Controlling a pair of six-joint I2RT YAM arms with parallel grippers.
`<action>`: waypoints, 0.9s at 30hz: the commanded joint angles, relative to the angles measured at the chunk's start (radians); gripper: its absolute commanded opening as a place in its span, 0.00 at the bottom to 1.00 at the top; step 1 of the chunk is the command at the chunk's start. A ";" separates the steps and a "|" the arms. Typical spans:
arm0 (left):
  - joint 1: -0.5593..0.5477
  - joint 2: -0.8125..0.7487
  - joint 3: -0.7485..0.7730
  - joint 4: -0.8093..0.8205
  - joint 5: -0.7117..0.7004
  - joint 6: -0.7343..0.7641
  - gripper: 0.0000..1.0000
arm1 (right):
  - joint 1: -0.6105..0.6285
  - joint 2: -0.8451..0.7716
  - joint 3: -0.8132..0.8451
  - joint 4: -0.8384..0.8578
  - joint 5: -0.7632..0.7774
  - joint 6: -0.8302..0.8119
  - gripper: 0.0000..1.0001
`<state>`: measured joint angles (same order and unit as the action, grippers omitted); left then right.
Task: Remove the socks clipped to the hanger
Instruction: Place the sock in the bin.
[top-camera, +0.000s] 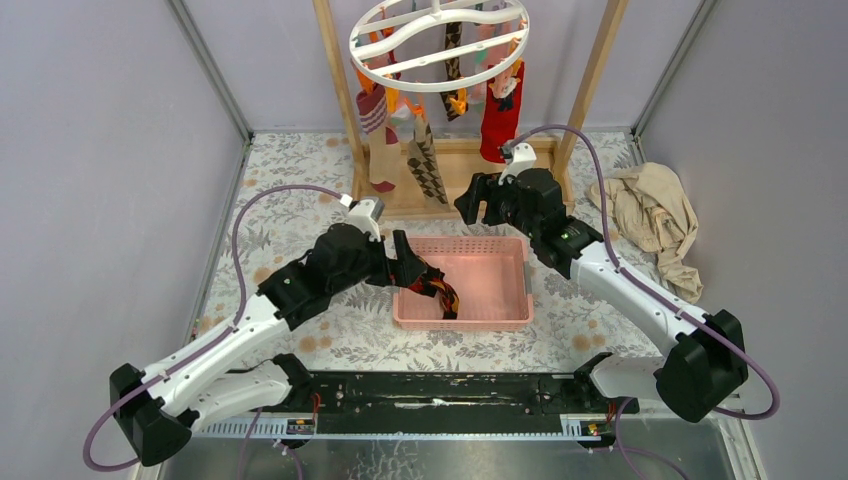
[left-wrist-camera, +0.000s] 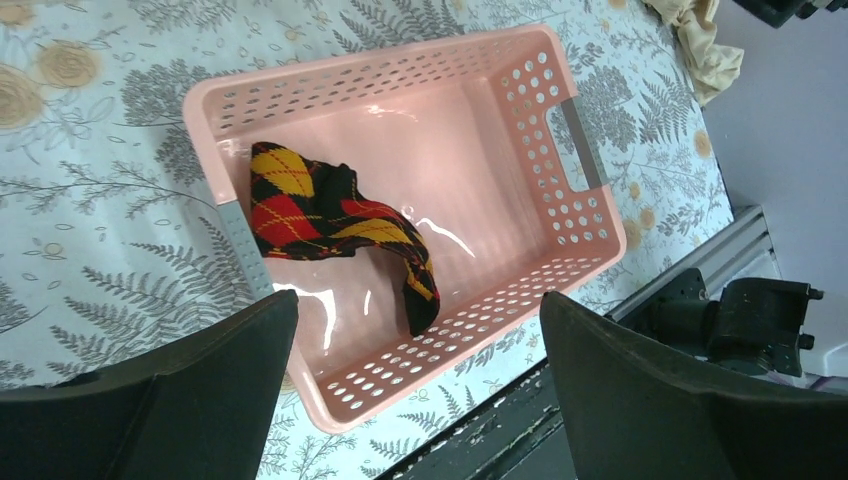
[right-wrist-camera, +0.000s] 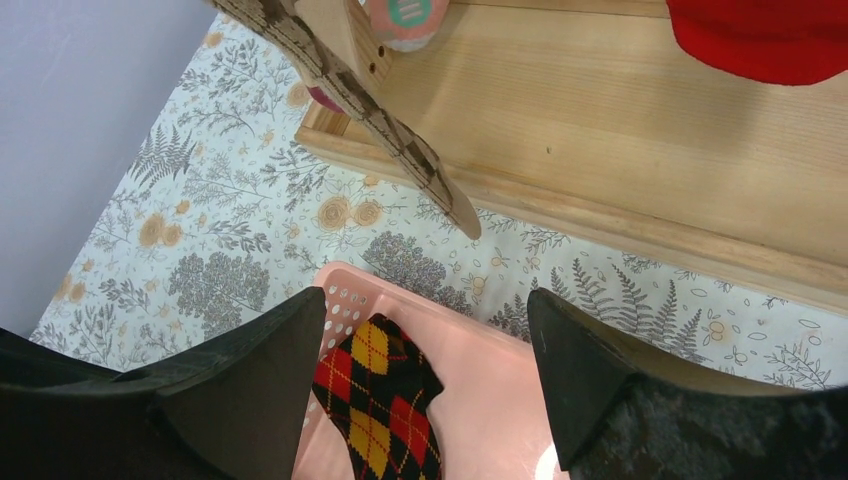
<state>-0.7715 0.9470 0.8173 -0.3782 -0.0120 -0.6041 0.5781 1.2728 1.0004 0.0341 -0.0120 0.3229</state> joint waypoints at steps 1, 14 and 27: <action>0.005 -0.047 0.044 -0.032 -0.096 0.025 0.99 | 0.007 -0.009 0.058 0.016 0.033 0.004 0.81; 0.008 -0.079 0.043 -0.090 -0.167 0.008 0.98 | 0.007 0.032 0.047 0.066 0.015 0.007 0.82; 0.022 -0.143 -0.062 -0.086 -0.238 -0.044 0.99 | 0.008 0.159 0.175 0.096 0.032 -0.009 0.82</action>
<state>-0.7609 0.8062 0.7723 -0.4732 -0.1974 -0.6304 0.5781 1.4147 1.0973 0.0578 0.0029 0.3298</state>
